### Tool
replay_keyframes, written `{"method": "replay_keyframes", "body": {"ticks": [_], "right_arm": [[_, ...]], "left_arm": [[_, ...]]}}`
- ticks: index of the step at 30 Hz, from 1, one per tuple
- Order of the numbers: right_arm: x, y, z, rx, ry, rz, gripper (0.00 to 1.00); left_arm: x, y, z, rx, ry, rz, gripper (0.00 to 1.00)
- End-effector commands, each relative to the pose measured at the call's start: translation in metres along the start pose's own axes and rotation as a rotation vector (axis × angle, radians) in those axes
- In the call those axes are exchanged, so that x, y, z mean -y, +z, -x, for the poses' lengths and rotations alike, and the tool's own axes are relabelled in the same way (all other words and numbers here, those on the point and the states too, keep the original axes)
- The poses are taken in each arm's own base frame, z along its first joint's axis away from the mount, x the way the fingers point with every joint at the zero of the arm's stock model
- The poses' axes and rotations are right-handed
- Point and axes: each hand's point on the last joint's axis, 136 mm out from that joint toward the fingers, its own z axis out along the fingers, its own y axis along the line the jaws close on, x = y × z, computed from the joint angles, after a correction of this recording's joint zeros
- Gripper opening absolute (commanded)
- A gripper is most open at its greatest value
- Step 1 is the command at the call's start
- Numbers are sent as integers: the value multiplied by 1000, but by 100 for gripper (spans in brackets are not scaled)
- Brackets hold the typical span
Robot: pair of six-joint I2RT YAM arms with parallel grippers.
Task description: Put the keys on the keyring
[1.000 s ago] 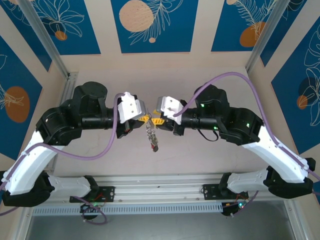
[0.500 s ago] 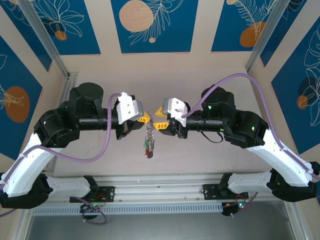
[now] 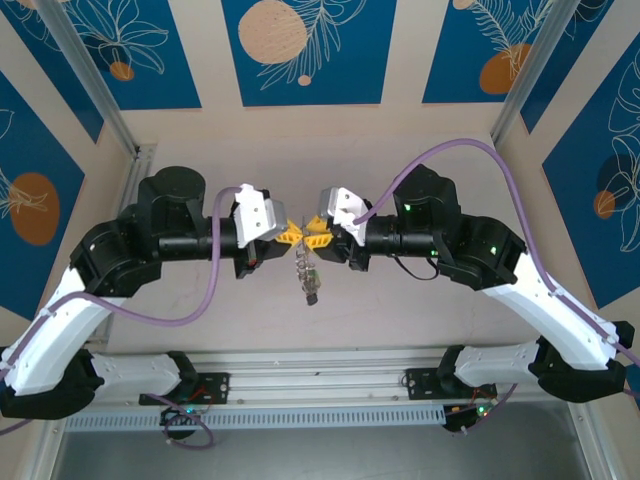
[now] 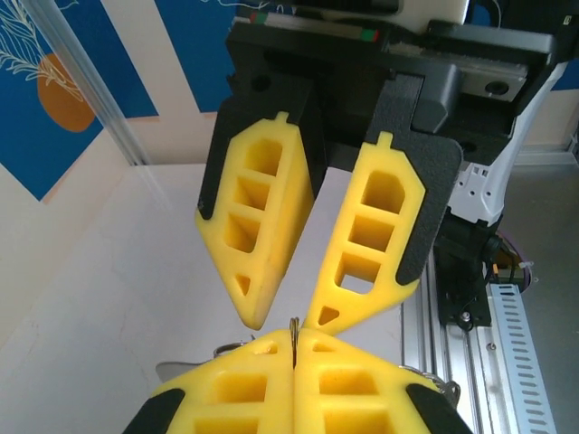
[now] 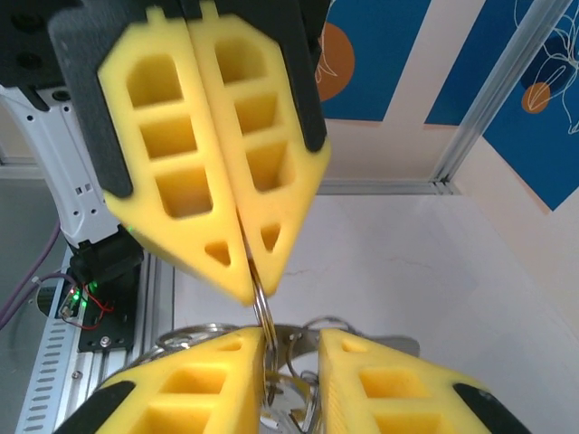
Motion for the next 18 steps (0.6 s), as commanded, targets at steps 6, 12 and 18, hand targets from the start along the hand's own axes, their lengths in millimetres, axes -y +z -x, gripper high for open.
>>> {"method": "replay_keyframes", "body": {"ticks": [6, 12, 18], "right_arm": [[0, -5, -4, 10, 28, 3, 12], [0, -4, -2, 23, 27, 11, 2], [-6, -10, 5, 67, 14, 33, 0]], "left_arm": [[3, -16, 31, 134, 20, -1, 0], [4, -13, 31, 148, 14, -5, 0], [6, -13, 33, 187, 18, -10, 0]]}}
